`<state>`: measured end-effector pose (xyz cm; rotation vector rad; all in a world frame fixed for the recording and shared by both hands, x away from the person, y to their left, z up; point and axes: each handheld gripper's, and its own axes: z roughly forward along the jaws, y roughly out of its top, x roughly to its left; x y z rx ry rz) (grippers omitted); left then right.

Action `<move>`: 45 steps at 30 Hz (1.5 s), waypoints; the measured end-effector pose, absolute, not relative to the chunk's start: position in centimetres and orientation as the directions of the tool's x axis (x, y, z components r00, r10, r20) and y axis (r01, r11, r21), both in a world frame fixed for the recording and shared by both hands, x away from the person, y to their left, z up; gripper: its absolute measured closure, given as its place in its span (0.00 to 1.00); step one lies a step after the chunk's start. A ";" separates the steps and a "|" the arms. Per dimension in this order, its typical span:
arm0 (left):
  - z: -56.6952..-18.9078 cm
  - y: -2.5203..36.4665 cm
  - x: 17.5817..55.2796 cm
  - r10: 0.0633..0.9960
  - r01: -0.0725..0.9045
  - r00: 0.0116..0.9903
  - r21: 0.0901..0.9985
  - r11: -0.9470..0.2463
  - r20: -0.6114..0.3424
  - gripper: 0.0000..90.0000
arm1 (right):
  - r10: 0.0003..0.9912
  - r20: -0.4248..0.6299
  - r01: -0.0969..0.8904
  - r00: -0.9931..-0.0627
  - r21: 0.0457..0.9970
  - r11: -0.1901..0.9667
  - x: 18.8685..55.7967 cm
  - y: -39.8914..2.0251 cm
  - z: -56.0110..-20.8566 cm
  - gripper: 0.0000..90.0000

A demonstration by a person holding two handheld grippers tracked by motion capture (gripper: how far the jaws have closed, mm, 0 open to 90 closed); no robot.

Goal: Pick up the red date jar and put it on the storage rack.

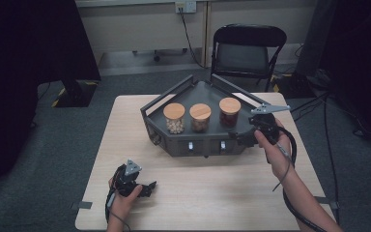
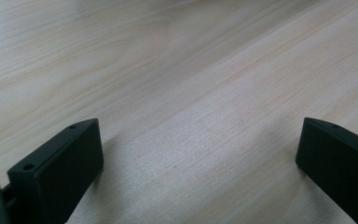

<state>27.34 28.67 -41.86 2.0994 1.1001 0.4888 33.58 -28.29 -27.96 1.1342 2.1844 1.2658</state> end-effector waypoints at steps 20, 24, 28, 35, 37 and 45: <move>-41.9 28.7 27.3 0.824 0.557 0.567 0.734 -0.389 0.006 0.00 | 0.775 0.111 0.462 -0.622 0.852 0.249 31.9 -30.1 -30.2 0.02; -41.9 28.7 27.3 0.824 0.557 0.567 0.734 -0.388 0.006 0.00 | 0.771 0.112 0.467 -0.627 0.846 0.257 31.7 -30.3 -30.8 0.02; -41.9 28.7 27.3 0.824 0.557 0.567 0.734 -0.389 0.006 0.00 | 0.767 0.119 0.466 -0.630 0.848 0.251 31.6 -30.5 -31.3 0.02; -41.9 28.7 27.3 0.824 0.556 0.567 0.734 -0.389 0.007 0.00 | 0.758 0.119 0.461 -0.642 0.850 0.256 31.1 -30.5 -32.0 0.02; -41.9 28.7 27.3 0.824 0.557 0.566 0.734 -0.389 0.007 0.00 | 0.757 0.119 0.460 -0.642 0.850 0.257 30.9 -30.5 -32.2 0.02; -41.9 28.7 27.3 0.824 0.557 0.567 0.734 -0.389 0.007 0.00 | 0.747 0.129 0.462 -0.652 0.849 0.256 30.2 -30.8 -33.4 0.02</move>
